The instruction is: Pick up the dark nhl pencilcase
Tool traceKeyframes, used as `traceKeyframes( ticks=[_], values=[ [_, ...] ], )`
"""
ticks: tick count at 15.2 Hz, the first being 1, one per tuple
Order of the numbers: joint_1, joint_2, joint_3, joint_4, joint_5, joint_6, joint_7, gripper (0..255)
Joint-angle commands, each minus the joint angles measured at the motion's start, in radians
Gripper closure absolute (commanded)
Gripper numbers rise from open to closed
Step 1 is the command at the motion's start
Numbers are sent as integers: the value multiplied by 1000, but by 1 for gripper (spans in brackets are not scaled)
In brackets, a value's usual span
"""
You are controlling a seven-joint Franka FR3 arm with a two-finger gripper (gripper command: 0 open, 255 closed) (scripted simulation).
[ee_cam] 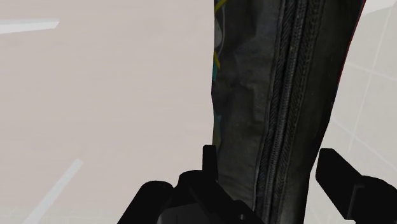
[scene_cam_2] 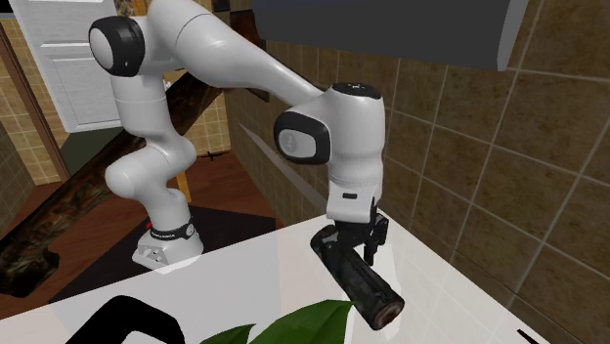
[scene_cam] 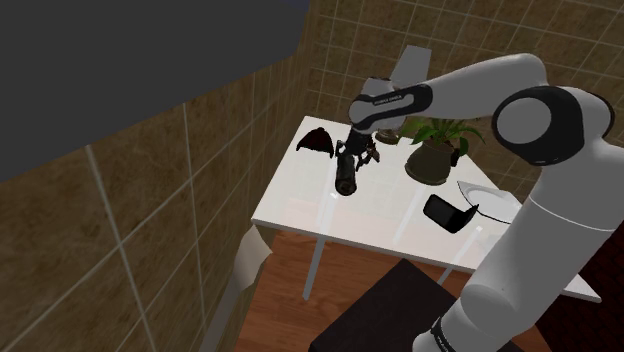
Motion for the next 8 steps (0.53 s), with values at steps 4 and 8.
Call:
traceKeyframes(
  ticks=[4,8],
  values=[
    [2,-26,1,40,-4,-65,5,255],
    [2,-35,1,59,-5,-93,5,255]
  ],
)
